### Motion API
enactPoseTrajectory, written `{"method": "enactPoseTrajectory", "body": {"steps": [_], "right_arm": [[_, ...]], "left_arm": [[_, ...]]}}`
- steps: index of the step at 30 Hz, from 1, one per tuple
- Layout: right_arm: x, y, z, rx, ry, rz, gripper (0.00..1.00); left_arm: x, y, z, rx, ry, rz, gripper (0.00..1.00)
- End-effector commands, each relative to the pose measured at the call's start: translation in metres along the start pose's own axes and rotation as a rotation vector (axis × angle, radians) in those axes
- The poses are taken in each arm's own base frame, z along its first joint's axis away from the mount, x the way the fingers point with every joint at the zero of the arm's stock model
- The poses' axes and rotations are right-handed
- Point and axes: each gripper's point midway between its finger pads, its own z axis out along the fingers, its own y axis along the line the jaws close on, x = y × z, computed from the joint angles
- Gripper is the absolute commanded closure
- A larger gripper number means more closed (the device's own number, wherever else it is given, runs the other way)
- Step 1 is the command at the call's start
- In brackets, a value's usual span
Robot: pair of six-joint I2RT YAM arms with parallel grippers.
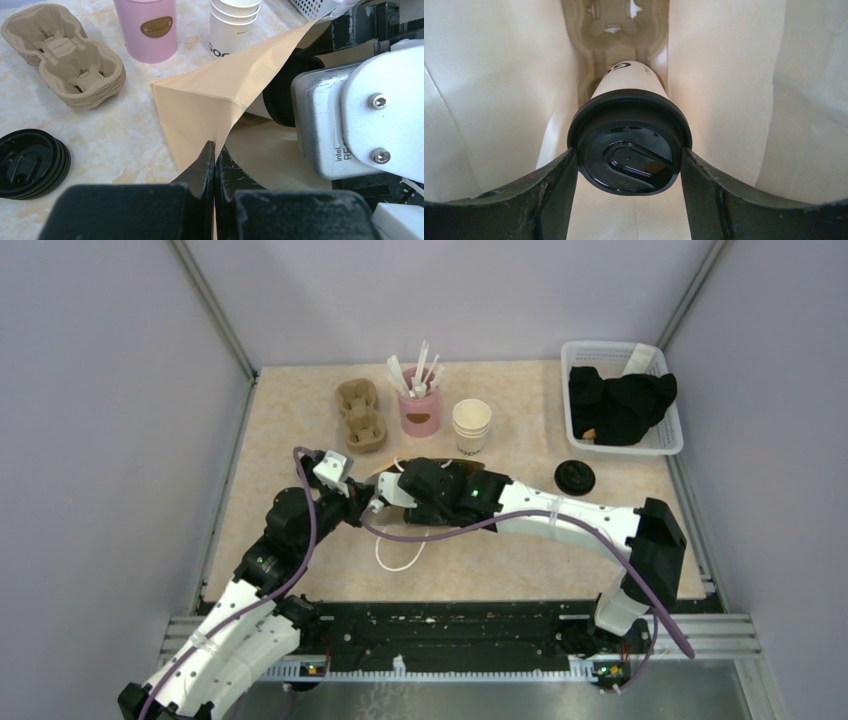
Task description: Pack the takeout coffee
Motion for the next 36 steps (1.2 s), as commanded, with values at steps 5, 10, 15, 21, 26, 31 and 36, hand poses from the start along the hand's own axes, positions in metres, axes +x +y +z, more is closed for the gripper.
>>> {"method": "enactPoseTrajectory", "body": {"steps": [5, 10, 15, 21, 26, 31, 36], "right_arm": [[0.003, -0.016, -0.013, 0.094, -0.014, 0.112, 0.66], [-0.002, -0.03, -0.027, 0.125, -0.041, 0.149, 0.68], [0.003, -0.03, -0.034, 0.105, -0.021, 0.137, 0.68], [0.014, -0.017, -0.024, 0.079, 0.0, 0.138, 0.68], [0.017, -0.02, -0.013, 0.076, -0.006, 0.184, 0.68], [0.026, -0.017, -0.007, 0.06, 0.025, 0.174, 0.68], [0.024, -0.02, -0.001, 0.058, -0.009, 0.207, 0.68]], "left_arm": [[0.006, -0.003, -0.002, 0.021, 0.027, 0.023, 1.0], [0.008, -0.001, -0.001, 0.013, 0.034, 0.026, 1.0], [0.01, -0.002, -0.001, 0.017, 0.04, 0.024, 1.0], [0.01, -0.002, -0.001, 0.015, 0.04, 0.024, 1.0], [0.01, -0.001, -0.001, 0.014, 0.042, 0.024, 1.0], [0.01, 0.0, -0.001, 0.009, 0.043, 0.03, 1.0], [0.011, -0.001, -0.001, 0.013, 0.048, 0.026, 1.0]]}}
